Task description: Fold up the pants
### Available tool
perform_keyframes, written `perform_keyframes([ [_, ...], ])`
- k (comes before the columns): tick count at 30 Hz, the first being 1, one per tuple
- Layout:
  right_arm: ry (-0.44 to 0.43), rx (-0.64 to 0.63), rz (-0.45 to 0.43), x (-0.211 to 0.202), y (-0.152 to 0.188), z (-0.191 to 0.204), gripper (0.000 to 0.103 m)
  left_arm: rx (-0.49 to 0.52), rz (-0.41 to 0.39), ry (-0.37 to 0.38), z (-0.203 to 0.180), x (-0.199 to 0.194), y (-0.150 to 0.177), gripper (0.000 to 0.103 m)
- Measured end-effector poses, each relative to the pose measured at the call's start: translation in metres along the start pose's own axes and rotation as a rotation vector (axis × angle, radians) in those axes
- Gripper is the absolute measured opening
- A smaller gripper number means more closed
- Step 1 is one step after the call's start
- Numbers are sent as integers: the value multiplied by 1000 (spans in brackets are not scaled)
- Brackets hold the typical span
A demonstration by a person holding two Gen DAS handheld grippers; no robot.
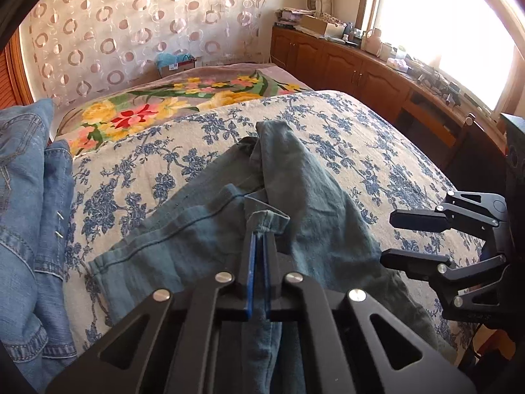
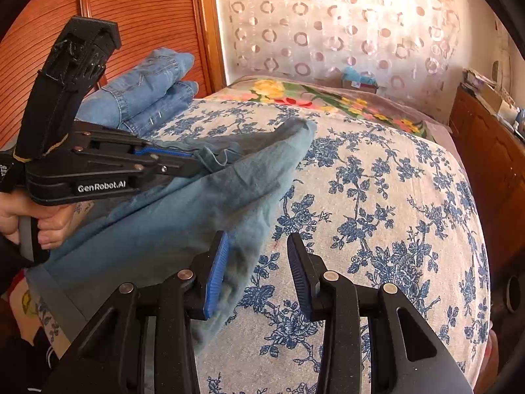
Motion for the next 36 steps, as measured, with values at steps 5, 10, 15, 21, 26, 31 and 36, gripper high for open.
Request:
perform_keyframes([
  [5, 2, -11, 6, 3, -1, 4, 37, -9, -42, -49, 16, -22, -1, 0],
  [10, -3, -15, 5, 6, -3, 6, 37, -46, -78, -111, 45, -43, -2, 0],
  [15, -6, -21, 8, 8, -4, 9, 37, -78, -103, -169, 70, -59, 2, 0],
  [21, -6, -25, 13, 9, -4, 12, 37, -124, -93, -217, 91, -60, 7, 0],
  [26, -2, -32, 16, 9, -4, 15, 38, -158, -70, -215, 96, -53, 12, 6],
  [31, 3, -32, 16, 6, -3, 16, 38, -138, -88, -200, 86, -58, 12, 27],
  [36, 2, -33, 4, -1, -5, 20, 38, -126, -93, -171, 78, -61, 14, 37],
])
Point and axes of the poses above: each gripper's, at about its wrist camera, not at the fingertips, and x roughly the way its jaws point, z to its left, y to its underside, the point moved 1 cm from there along x, roughly the way its jaws point, and after that the axes turned 1 degree about y, right-handed, at the moved point
